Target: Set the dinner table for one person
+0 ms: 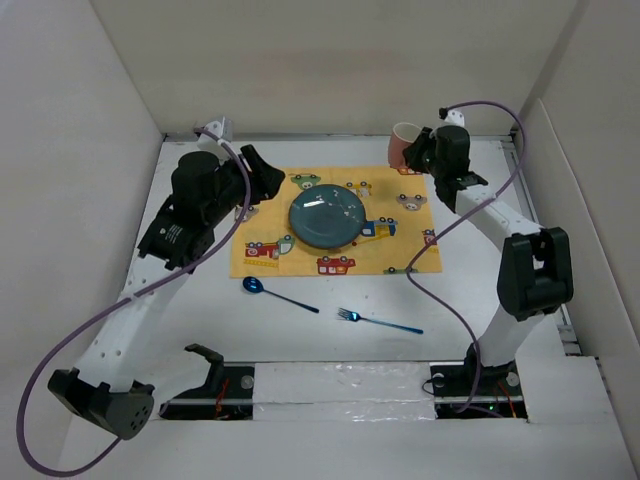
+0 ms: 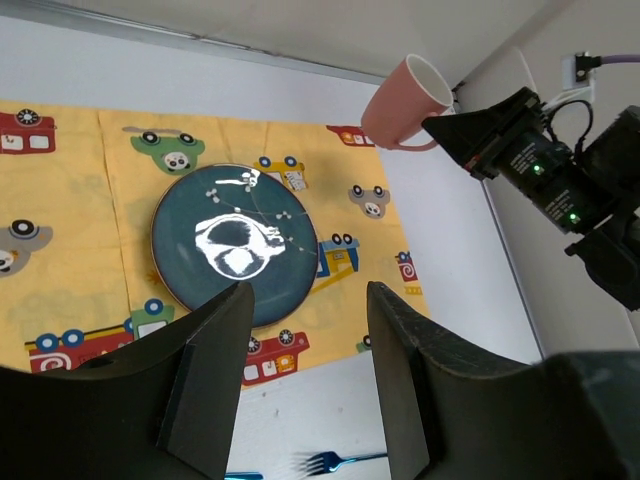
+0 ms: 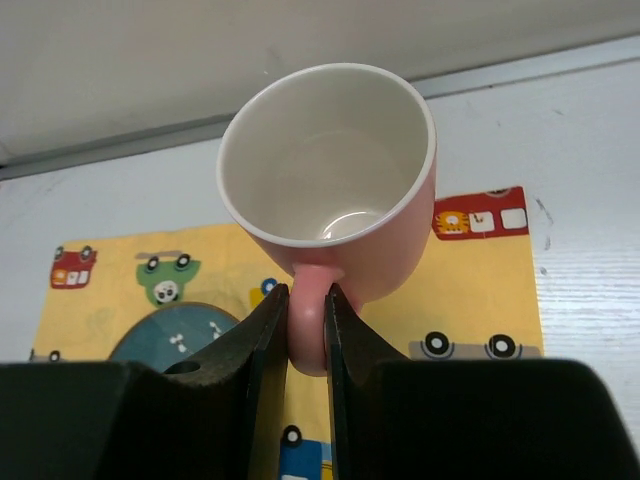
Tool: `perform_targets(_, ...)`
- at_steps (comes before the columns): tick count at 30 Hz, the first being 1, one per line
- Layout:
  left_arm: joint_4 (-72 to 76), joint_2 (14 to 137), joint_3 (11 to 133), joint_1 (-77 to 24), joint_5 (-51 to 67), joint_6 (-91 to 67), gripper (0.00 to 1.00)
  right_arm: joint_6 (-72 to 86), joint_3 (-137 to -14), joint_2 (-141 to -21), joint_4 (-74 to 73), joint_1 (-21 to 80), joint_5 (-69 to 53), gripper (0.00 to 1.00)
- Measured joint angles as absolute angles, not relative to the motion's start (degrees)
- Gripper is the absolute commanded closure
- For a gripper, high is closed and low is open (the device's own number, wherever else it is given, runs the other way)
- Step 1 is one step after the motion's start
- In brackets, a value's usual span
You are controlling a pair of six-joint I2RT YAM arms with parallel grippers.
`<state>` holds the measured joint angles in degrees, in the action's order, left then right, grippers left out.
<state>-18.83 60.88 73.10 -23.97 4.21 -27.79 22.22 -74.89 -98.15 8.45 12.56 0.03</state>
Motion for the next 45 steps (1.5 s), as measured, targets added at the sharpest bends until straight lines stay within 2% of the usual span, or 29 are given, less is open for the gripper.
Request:
perform_targets(13, -15.59, 65.41, 72.97, -23.97, 5.93, -26.59, 0.55, 19.86, -78.39, -111.04, 8.49, 8.64, -0.01, 1.00)
perform_targets(22, -15.16, 66.26, 71.66, -23.97, 6.44, -26.61, 0.55, 18.26, -79.61, -113.19, 9.43, 8.01, 0.56, 1.00)
perform_targets(24, -14.92, 66.26, 70.70, -23.97, 6.46, -26.63, 0.55, 18.17, -78.56, -112.99, 10.55, 8.10, 0.91, 0.92)
perform_targets(25, -14.87, 66.26, 70.13, -23.97, 6.52, -26.65, 0.55, 18.17, -78.02, -112.84, 10.76, 8.14, 1.04, 0.81)
perform_targets(32, -14.70, 66.06, 67.96, -23.97, 7.03, -26.70, 0.55, 18.17, -77.28, -112.14, 9.56, 8.91, 1.65, 0.70)
perform_targets(39, -14.31, 63.55, 65.41, -23.97, 7.44, -26.89, 0.54, 19.25, -76.07, -107.94, 7.62, 9.17, 4.19, 0.45)
perform_targets(45, -14.35, 61.45, 63.44, -23.97, 8.05, -27.31, 0.53, 19.59, -75.90, -104.07, 4.86, 9.50, 6.92, 0.43)
